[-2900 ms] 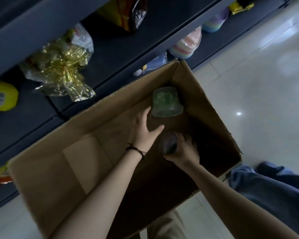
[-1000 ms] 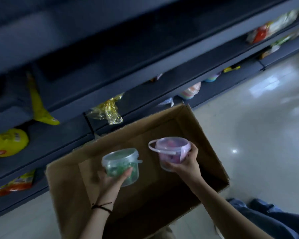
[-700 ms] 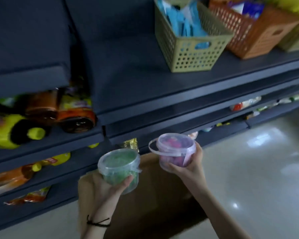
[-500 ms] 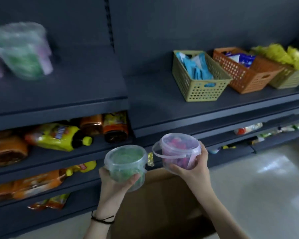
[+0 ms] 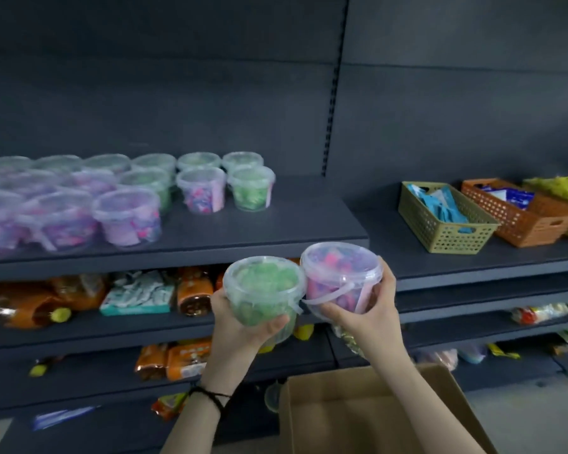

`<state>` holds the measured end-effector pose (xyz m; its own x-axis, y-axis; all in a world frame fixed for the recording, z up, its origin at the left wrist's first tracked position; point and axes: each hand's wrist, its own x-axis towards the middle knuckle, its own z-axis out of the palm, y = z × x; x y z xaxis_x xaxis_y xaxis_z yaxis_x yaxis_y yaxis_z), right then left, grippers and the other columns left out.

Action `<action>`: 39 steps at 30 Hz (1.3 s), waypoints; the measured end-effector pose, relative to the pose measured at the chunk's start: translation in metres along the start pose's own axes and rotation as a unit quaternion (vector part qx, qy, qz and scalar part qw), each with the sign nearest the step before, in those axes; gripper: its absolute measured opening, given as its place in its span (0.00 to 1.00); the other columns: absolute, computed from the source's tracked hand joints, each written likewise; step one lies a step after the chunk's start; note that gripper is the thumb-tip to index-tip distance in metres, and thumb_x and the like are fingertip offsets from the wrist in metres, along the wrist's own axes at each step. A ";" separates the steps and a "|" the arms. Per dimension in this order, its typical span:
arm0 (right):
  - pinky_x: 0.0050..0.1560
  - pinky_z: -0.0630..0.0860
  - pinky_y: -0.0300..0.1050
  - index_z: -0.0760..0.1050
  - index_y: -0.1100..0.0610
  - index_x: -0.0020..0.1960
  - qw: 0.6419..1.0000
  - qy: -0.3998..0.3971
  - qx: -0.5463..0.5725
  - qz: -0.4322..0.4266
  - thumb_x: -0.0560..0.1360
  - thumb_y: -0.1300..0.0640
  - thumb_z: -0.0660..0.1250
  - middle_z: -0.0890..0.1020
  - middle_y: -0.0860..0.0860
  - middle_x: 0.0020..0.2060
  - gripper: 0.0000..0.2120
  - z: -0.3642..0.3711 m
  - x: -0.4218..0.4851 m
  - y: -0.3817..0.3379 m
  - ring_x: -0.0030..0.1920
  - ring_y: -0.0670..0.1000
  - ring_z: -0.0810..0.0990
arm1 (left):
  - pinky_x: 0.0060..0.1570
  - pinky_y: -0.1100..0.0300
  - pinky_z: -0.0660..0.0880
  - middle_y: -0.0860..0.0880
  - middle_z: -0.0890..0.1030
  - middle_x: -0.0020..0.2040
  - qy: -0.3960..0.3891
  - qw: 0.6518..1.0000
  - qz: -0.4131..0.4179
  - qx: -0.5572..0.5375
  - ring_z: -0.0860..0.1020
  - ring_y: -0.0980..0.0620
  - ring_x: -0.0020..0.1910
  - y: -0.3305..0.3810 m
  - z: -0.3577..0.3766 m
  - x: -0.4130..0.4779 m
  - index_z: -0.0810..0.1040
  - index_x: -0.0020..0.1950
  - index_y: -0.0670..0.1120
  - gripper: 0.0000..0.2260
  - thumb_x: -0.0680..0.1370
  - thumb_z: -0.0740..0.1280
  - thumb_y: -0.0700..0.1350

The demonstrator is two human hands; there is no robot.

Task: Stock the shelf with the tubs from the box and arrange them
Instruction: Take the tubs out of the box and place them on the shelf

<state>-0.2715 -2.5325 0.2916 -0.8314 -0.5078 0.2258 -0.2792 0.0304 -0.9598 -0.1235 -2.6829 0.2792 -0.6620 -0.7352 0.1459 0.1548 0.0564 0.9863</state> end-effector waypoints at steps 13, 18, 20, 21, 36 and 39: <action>0.60 0.73 0.43 0.51 0.45 0.74 0.999 -0.037 -0.010 -0.037 0.59 0.51 0.83 0.70 0.42 0.63 0.55 0.105 0.056 -0.059 0.63 0.45 0.72 | 0.65 0.47 0.71 0.55 0.71 0.64 0.084 0.992 0.031 0.092 0.69 0.51 0.66 0.036 -0.092 0.073 0.59 0.60 0.74 0.43 0.51 0.78 0.67; 0.58 0.74 0.45 0.51 0.46 0.74 0.999 -0.026 -0.041 -0.023 0.58 0.49 0.83 0.71 0.42 0.61 0.55 0.127 0.095 -0.046 0.60 0.46 0.73 | 0.66 0.45 0.68 0.57 0.73 0.63 0.128 0.984 0.023 0.123 0.72 0.51 0.64 0.023 -0.096 0.118 0.59 0.63 0.70 0.43 0.53 0.76 0.68; 0.60 0.75 0.49 0.50 0.45 0.73 0.998 -0.018 -0.060 -0.010 0.57 0.47 0.83 0.71 0.44 0.64 0.55 0.135 0.110 -0.038 0.62 0.49 0.74 | 0.68 0.44 0.66 0.57 0.72 0.63 0.154 0.978 0.027 0.141 0.70 0.50 0.65 0.018 -0.090 0.133 0.57 0.64 0.70 0.44 0.53 0.76 0.67; 0.59 0.75 0.50 0.50 0.44 0.73 0.998 -0.016 -0.067 -0.004 0.57 0.47 0.83 0.71 0.45 0.65 0.55 0.139 0.119 -0.034 0.62 0.50 0.74 | 0.68 0.45 0.66 0.56 0.72 0.63 0.167 0.975 0.031 0.140 0.71 0.51 0.65 0.016 -0.088 0.142 0.58 0.67 0.67 0.46 0.53 0.75 0.66; 0.66 0.69 0.56 0.51 0.48 0.73 0.977 -0.035 -0.208 -0.012 0.56 0.35 0.79 0.75 0.47 0.62 0.56 0.171 0.160 -0.017 0.62 0.53 0.74 | 0.62 0.58 0.66 0.56 0.74 0.61 0.192 0.954 0.088 0.212 0.70 0.56 0.63 -0.001 -0.105 0.188 0.69 0.68 0.51 0.43 0.56 0.74 0.65; 0.68 0.67 0.56 0.49 0.49 0.73 0.970 -0.044 -0.239 -0.018 0.57 0.33 0.77 0.75 0.48 0.62 0.56 0.174 0.159 -0.018 0.62 0.54 0.75 | 0.64 0.56 0.68 0.57 0.75 0.61 0.203 0.954 0.096 0.200 0.72 0.56 0.63 0.000 -0.106 0.179 0.70 0.68 0.52 0.40 0.59 0.74 0.63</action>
<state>-0.3154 -2.7633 0.3159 -0.7780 -0.5876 0.2224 -0.5158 0.3954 -0.7600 -0.1646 -2.8861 0.2975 -0.2981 -0.8819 0.3652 -0.1005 0.4095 0.9068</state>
